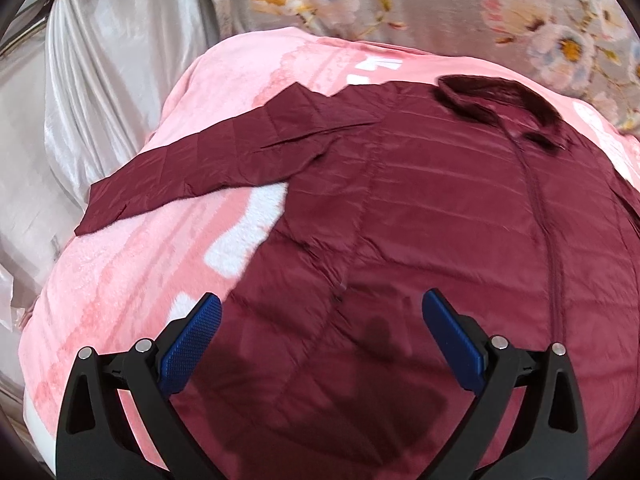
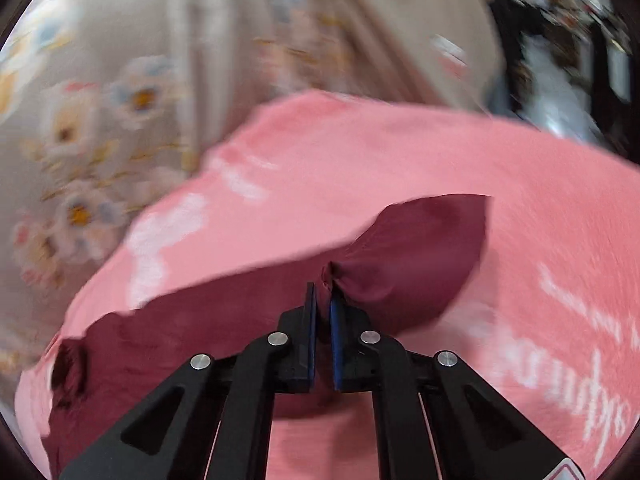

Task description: Fold large clothes

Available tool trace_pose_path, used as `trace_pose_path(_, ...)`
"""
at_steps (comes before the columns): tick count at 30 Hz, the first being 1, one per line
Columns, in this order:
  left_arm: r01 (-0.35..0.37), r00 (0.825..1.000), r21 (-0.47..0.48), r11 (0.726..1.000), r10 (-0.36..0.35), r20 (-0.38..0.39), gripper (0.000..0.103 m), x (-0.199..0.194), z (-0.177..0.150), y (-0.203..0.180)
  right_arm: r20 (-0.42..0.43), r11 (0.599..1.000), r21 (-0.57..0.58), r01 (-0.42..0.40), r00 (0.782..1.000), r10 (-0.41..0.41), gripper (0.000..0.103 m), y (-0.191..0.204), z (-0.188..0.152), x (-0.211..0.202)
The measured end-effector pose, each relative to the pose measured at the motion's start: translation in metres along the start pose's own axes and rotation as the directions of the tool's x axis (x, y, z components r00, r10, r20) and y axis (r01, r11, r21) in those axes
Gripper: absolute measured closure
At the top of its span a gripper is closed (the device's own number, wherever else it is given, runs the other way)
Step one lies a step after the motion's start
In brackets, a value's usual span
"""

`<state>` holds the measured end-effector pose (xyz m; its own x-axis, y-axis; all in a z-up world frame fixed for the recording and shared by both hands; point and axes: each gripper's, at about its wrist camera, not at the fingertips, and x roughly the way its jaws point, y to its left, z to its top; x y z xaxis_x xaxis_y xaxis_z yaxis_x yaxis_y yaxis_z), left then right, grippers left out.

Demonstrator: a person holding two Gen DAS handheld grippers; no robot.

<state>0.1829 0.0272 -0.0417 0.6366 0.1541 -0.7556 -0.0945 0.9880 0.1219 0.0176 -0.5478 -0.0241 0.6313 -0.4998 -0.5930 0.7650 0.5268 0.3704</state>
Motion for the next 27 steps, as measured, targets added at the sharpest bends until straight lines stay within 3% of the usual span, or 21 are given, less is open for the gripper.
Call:
trace_pose_path(2, -0.016, 1.000, -0.021, 1.000, 0.016, 0.000, 0.005, 0.005, 0.005, 0.007, 0.018, 0.982, -0.144, -0.120, 0.992, 0.124, 0.097, 0.066, -0.003, -0.017)
trace_pose_path(5, -0.026, 1.000, -0.058, 0.998, 0.026, -0.006, 0.005, 0.012, 0.012, 0.017, -0.068, 0.873, -0.346, -0.342, 0.938, 0.340, 0.097, 0.172, -0.037, -0.041)
trace_pose_path(7, -0.025, 1.000, -0.074, 0.997, 0.024, -0.013, 0.005, 0.016, 0.015, 0.022, -0.182, 0.754, -0.452, -0.477, 0.877, 0.446, 0.097, 0.238, -0.079, -0.055)
trace_pose_path(9, -0.019, 1.000, -0.091, 0.996, 0.017, -0.023, 0.005, 0.021, 0.018, 0.030, -0.296, 0.644, -0.508, -0.573, 0.817, 0.494, 0.096, 0.286, -0.123, -0.061)
trace_pose_path(10, -0.016, 1.000, -0.100, 0.995, 0.013, -0.027, 0.005, 0.023, 0.018, 0.034, -0.338, 0.603, -0.519, -0.606, 0.794, 0.506, 0.096, 0.301, -0.142, -0.064)
trace_pose_path(12, -0.012, 0.999, -0.111, 0.994, 0.009, -0.034, 0.005, 0.026, 0.019, 0.040, -0.459, 0.505, -0.522, -0.688, 0.725, 0.514, 0.093, 0.336, -0.189, -0.065)
trace_pose_path(13, -0.009, 0.999, -0.118, 0.993, 0.004, -0.038, 0.005, 0.028, 0.019, 0.043, -0.528, 0.451, -0.504, -0.737, 0.676, 0.514, 0.092, 0.352, -0.214, -0.064)
trace_pose_path(15, 0.019, 0.999, -0.141, 0.990, -0.026, -0.048, 0.005, 0.031, 0.021, 0.051, -0.589, 0.392, -0.492, -0.777, 0.629, 0.507, 0.080, 0.368, -0.241, -0.068)
trace_pose_path(16, 0.053, 0.997, -0.156, 0.986, -0.061, -0.050, 0.005, 0.032, 0.022, 0.055, -0.593, 0.376, -0.500, -0.780, 0.625, 0.508, 0.073, 0.372, -0.251, -0.077)
trace_pose_path(17, 0.076, 0.995, -0.164, 0.983, -0.086, -0.050, 0.005, 0.033, 0.023, 0.056, -0.588, 0.367, -0.501, -0.784, 0.620, 0.520, 0.057, 0.369, -0.255, -0.084)
trace_pose_path(18, 0.109, 0.992, -0.173, 0.979, -0.120, -0.050, 0.005, 0.033, 0.025, 0.058, -0.573, 0.364, -0.494, -0.790, 0.610, 0.547, 0.048, 0.363, -0.251, -0.092)
trace_pose_path(21, 0.205, 0.974, -0.207, 0.957, -0.221, -0.055, 0.005, 0.034, 0.028, 0.057, -0.525, 0.413, -0.466, -0.782, 0.620, 0.583, 0.047, 0.343, -0.231, -0.102)
trace_pose_path(22, 0.245, 0.963, -0.220, 0.944, -0.264, -0.061, 0.005, 0.035, 0.029, 0.054, -0.515, 0.441, -0.454, -0.774, 0.632, 0.580, 0.047, 0.335, -0.226, -0.102)
trace_pose_path(26, 0.389, 0.889, -0.274, 0.880, -0.436, -0.138, 0.005, 0.058, 0.034, 0.028, -0.458, 0.622, -0.403, -0.671, 0.736, 0.498, 0.047, 0.282, -0.199, -0.074)
trace_pose_path(27, 0.404, 0.876, -0.285, 0.870, -0.457, -0.153, 0.005, 0.063, 0.034, 0.023, -0.451, 0.651, -0.390, -0.651, 0.751, 0.482, 0.046, 0.270, -0.195, -0.068)
